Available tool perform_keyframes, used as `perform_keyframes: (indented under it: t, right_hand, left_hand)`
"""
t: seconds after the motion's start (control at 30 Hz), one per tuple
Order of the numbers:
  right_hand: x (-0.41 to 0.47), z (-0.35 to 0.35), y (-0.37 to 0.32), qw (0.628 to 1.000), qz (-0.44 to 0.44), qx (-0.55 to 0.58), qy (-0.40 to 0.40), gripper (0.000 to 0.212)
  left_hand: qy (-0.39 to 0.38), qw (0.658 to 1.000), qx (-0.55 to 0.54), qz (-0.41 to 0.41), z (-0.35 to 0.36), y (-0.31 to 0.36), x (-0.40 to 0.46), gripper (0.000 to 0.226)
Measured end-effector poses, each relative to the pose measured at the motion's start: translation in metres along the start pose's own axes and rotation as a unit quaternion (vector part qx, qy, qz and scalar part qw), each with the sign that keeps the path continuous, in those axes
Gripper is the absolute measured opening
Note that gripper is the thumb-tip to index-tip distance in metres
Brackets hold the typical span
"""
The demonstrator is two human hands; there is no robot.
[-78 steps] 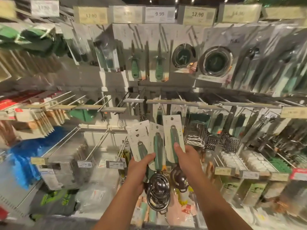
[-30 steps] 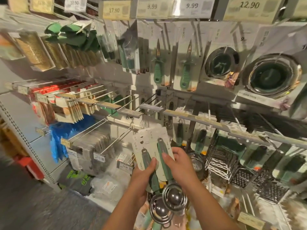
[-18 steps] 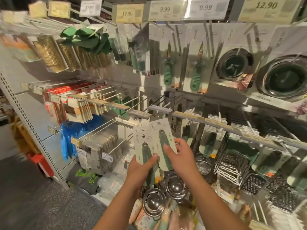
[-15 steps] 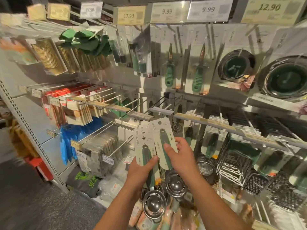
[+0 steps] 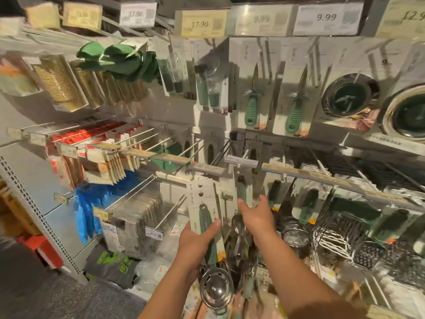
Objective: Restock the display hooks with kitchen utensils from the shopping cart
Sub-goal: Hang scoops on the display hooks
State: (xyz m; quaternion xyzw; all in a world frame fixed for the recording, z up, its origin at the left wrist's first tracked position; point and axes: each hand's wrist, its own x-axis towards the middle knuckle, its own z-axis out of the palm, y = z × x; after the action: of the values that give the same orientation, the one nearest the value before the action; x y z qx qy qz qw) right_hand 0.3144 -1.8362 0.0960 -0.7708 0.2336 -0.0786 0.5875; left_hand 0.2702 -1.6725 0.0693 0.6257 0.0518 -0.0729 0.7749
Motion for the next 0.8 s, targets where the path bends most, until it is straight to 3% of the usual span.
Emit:
perform_keyframes:
  t: [0.07,0.17,0.27,0.5,0.6,0.7,0.8]
  right_hand:
    - [-0.008,0.001,0.004,0.999,0.01,0.054,0.001,0.071]
    - [-0.027,0.002,0.007,0.991,0.02,0.117,-0.056,0.031]
    - [-0.044,0.005,0.01,0.986,0.006,0.146,-0.084,0.011]
    - [-0.07,0.005,0.024,0.988,-0.027,0.116,-0.094,0.008]
    - [-0.076,0.004,0.03,0.992,-0.047,0.087,-0.072,0.005]
    - [-0.079,0.006,0.034,0.992,-0.047,0.105,-0.053,0.01]
    - [-0.08,0.007,0.036,0.987,-0.033,0.15,-0.04,0.012]
  left_hand:
    - [-0.012,1.0,-0.009,-0.011,-0.001,0.002,0.0,0.037]
    - [-0.03,0.999,-0.021,-0.026,0.001,0.003,0.001,0.055]
    - [-0.039,0.998,-0.024,-0.04,0.004,0.002,0.001,0.051]
    - [-0.055,0.996,-0.018,-0.066,0.01,-0.007,-0.011,0.026]
    - [-0.057,0.995,0.007,-0.079,0.01,-0.016,-0.014,0.061]
    - [-0.056,0.993,-0.016,-0.1,0.007,-0.021,-0.012,0.081]
    - [-0.065,0.992,-0.044,-0.104,0.005,-0.015,-0.014,0.079]
